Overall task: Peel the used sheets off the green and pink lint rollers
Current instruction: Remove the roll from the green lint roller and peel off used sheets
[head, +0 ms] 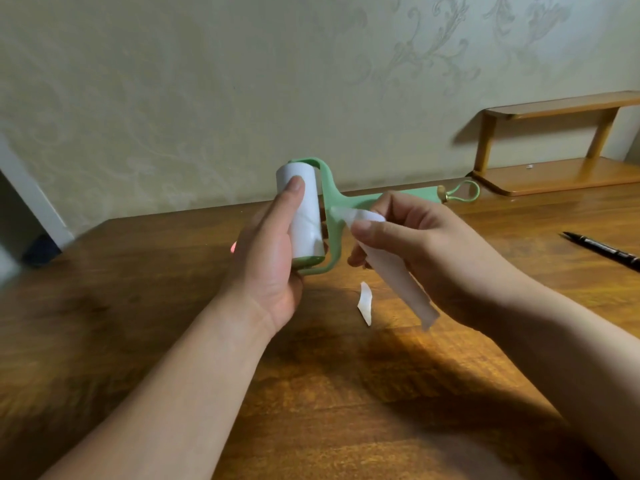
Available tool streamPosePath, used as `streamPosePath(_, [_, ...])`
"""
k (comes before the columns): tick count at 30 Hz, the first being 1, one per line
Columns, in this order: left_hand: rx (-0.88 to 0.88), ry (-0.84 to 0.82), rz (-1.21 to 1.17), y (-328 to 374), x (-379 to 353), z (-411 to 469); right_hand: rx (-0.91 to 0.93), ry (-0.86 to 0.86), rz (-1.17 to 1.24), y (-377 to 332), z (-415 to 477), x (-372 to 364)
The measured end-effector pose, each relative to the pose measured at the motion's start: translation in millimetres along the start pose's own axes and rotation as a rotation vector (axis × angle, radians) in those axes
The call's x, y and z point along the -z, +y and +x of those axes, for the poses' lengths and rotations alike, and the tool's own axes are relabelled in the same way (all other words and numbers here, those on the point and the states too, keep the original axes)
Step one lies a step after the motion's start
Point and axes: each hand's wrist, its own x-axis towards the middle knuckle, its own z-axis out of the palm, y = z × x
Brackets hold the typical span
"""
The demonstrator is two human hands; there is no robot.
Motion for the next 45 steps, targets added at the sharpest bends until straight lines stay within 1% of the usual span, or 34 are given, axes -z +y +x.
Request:
streamPosePath(3, [-0.003,0.023,-0.015,1,2,2,0.001,-0.056,0.047,2,2,4])
streamPosePath(5, [-0.007,0.033,-0.029,2,4,3,-0.01,-0.08,-0.012,4,4,8])
streamPosePath(8, [-0.016,0.092,-0.049,3,6,6,-0.028,-0.142,-0.088,6,4,16])
streamPosePath(10, [-0.042,0.129,-0.071,5,6,8,-0.062,-0.191,-0.202,7,2,17])
streamPosePath(14, [-0.064,0.171,-0.098,8,8,8,-0.092,-0.168,-0.518,12,2,16])
streamPosePath(18, [-0.041,0.153,-0.092,8,5,5,-0.15,-0.244,-0.674,18,5,12])
streamPosePath(20, [-0.018,0.127,-0.099,7,3,2,-0.156,-0.245,-0.764,24,7,6])
streamPosePath(22, [0.008,0.089,-0.107,6,1,-1,-0.104,-0.202,-0.826,29,9,2])
streamPosePath(26, [0.025,0.059,-0.09,5,0,-2,0.099,-0.054,-0.927,23,8,3])
streamPosePath(28, [0.034,0.052,-0.071,5,-2,-3,0.19,0.048,-0.894,19,4,4])
streamPosePath(30, [0.034,0.042,-0.048,4,-4,-4,0.271,0.145,-0.796,16,0,4])
streamPosePath(32, [0.014,0.024,-0.017,0,-5,-5,0.304,0.186,-0.665,13,-2,2])
streamPosePath(34, [0.015,-0.042,-0.016,-4,-7,-6,0.289,0.146,-0.555,11,-3,-1])
streamPosePath(37, [0.027,-0.132,-0.046,-3,-8,-9,0.263,0.085,-0.462,12,-2,-2])
streamPosePath(42, [0.029,-0.199,-0.075,-1,-8,-11,0.256,0.107,-0.32,11,2,2])
streamPosePath(45, [-0.052,-0.243,-0.041,0,-11,-12,0.229,0.138,-0.253,8,1,4])
